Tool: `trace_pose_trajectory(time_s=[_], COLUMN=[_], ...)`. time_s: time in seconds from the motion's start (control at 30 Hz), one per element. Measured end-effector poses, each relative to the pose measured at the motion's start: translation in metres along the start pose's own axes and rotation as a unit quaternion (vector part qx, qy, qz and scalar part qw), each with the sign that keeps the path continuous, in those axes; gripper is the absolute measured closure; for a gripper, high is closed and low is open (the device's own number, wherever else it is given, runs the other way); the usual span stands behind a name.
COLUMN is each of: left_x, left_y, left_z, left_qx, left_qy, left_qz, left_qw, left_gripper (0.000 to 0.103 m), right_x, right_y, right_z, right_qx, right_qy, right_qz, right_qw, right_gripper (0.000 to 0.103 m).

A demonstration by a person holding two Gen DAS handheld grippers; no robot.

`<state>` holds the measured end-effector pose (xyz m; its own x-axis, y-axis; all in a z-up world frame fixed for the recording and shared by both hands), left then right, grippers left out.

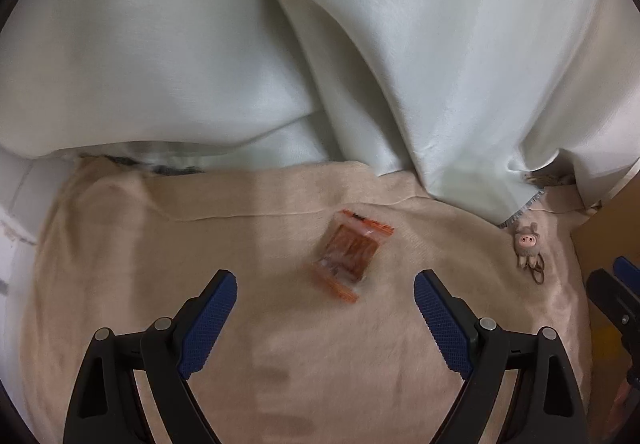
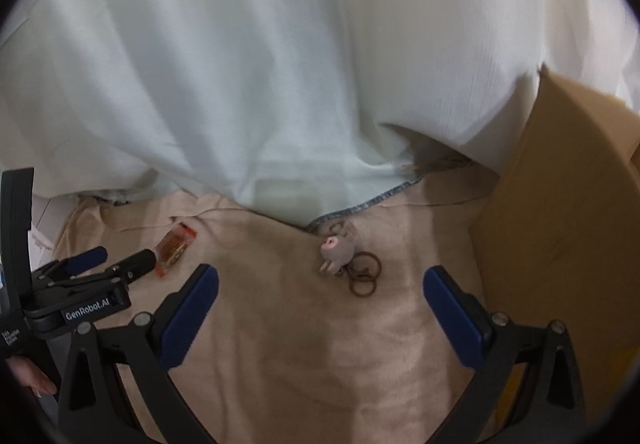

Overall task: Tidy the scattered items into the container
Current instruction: 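Move the left tool to the orange snack packet while the right tool approaches the pig keychain, then close the left tool on the snack packet while the right tool grasps the pig keychain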

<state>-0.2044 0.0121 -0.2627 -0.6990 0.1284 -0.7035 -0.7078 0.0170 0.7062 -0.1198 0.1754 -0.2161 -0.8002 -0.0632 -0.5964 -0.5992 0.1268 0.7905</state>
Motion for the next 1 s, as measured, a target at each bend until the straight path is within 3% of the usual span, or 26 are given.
trace_pose_trajectory(time_s=[0.37,0.87,1.0], left_x=[0.035,0.052,0.054], left_y=[-0.012,-0.009,-0.007], left_z=[-0.013,-0.016,-0.018], left_qx=[0.015,0.037,0.039], left_qy=[0.006,0.014,0.02], left_qz=[-0.002,-0.003,0.003], left_qw=[0.9999,0.9992,0.999], left_gripper=[0.012,0.012,0.011], right_x=[0.036,0.06,0.059], right_y=[-0.014,-0.013,-0.012], right_z=[0.0,0.011,0.011], right_qx=[0.003,0.003,0.007], right_qy=[0.003,-0.016,-0.015], right_qz=[-0.005,-0.018,-0.014], right_qw=[1.0,1.0,1.0], right_gripper=[0.0,0.0,0.012])
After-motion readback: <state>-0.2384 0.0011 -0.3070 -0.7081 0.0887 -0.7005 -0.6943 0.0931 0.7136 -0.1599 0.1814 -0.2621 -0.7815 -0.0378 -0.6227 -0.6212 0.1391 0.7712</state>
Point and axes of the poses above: each gripper's, at about its wrist camera, not at the fingertips, and x roughly the way its jaws point, z to its right, y to its top, the point moved 3 cm from there along x, roughly the way its jaws point, and after that the axes turned 12 degrees about z, right-handed, at the moved point
